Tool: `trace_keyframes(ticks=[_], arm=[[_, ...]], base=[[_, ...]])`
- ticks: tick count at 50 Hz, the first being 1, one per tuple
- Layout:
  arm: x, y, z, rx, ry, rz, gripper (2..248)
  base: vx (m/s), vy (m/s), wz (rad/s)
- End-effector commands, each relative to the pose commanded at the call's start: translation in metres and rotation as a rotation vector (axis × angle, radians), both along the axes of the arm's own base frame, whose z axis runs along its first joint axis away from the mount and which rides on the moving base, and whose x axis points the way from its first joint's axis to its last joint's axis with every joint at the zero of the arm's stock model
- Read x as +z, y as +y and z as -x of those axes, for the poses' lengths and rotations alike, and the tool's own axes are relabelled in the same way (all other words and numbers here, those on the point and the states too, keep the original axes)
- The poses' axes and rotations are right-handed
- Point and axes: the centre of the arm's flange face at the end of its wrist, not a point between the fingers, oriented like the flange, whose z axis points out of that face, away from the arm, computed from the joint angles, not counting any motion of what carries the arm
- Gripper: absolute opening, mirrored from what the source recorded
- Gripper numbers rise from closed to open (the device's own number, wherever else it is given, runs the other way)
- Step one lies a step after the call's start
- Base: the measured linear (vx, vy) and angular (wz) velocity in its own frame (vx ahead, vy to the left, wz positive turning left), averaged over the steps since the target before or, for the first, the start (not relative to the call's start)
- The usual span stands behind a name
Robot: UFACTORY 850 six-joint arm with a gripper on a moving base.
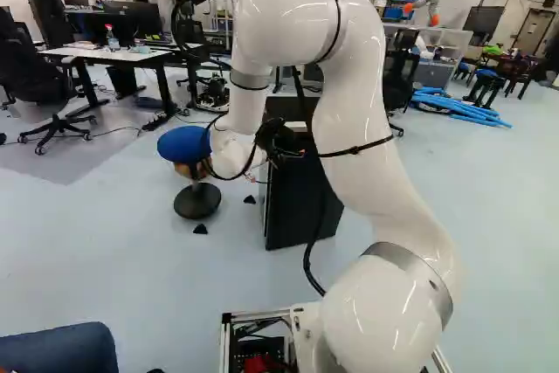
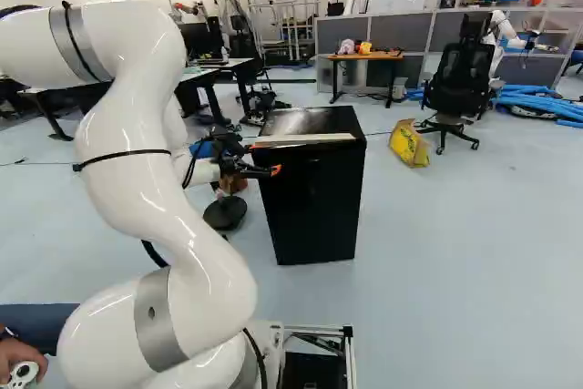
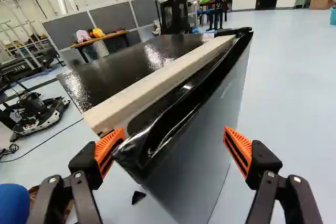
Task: Grab a drink from the fridge
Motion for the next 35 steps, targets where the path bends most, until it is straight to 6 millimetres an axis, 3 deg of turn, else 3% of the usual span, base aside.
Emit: trace_keyframes(ticks=[35], arm=[[0.003, 0.010, 0.064, -0.056, 0.036, 0.032, 247]], base=[[0.000, 0.000, 0.000]])
